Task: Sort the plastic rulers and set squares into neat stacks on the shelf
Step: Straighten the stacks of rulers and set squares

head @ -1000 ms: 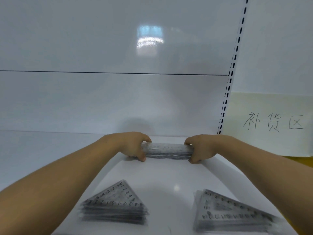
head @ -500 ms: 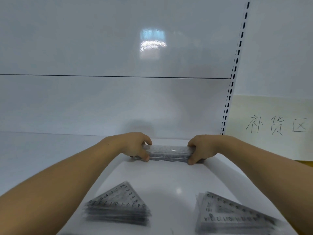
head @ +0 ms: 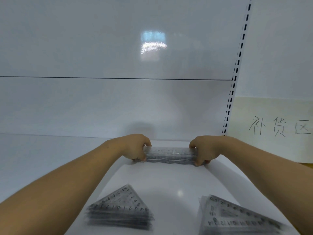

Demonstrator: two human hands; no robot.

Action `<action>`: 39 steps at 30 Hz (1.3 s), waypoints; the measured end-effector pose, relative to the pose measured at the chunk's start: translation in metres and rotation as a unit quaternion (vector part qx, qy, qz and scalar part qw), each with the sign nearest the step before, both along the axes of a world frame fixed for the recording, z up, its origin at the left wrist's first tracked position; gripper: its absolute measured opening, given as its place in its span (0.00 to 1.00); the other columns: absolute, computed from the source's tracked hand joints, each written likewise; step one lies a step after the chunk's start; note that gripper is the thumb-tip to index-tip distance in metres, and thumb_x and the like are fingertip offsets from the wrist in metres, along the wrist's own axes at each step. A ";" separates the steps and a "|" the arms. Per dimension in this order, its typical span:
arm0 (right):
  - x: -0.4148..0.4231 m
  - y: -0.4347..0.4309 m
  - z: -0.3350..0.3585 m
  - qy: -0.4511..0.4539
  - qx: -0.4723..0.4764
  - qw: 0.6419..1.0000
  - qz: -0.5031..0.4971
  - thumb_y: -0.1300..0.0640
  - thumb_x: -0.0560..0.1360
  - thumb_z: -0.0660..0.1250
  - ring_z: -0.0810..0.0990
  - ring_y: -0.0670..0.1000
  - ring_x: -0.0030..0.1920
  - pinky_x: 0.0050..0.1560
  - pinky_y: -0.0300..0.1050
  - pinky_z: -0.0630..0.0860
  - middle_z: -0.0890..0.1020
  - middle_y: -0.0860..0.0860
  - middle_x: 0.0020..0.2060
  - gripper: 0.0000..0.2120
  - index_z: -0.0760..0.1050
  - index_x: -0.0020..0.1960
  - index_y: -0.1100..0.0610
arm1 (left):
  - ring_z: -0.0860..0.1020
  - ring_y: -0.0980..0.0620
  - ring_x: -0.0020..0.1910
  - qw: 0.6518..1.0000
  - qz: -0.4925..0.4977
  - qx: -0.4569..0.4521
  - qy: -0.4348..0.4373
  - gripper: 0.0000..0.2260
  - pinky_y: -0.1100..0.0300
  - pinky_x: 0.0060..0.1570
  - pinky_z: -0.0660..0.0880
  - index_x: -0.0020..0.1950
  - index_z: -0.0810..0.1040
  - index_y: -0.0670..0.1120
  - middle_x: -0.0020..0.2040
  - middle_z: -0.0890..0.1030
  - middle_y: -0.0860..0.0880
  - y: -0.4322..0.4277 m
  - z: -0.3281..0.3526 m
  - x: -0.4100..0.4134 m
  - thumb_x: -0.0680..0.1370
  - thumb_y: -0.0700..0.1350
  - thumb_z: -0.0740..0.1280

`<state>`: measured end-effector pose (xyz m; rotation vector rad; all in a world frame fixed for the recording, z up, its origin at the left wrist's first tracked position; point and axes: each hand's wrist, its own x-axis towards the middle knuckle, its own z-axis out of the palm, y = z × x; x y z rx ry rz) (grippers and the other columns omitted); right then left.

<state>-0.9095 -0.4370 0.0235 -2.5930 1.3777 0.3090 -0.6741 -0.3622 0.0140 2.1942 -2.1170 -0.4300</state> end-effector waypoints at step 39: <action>-0.016 -0.012 -0.010 -0.163 0.111 0.980 -0.037 0.42 0.73 0.67 0.81 0.51 0.39 0.43 0.42 0.81 0.79 0.54 0.52 0.18 0.74 0.58 0.49 | 0.76 0.52 0.56 0.995 0.019 -0.019 0.098 0.22 0.59 0.59 0.71 0.65 0.72 0.51 0.59 0.76 0.54 0.007 -0.009 0.014 0.73 0.56 0.70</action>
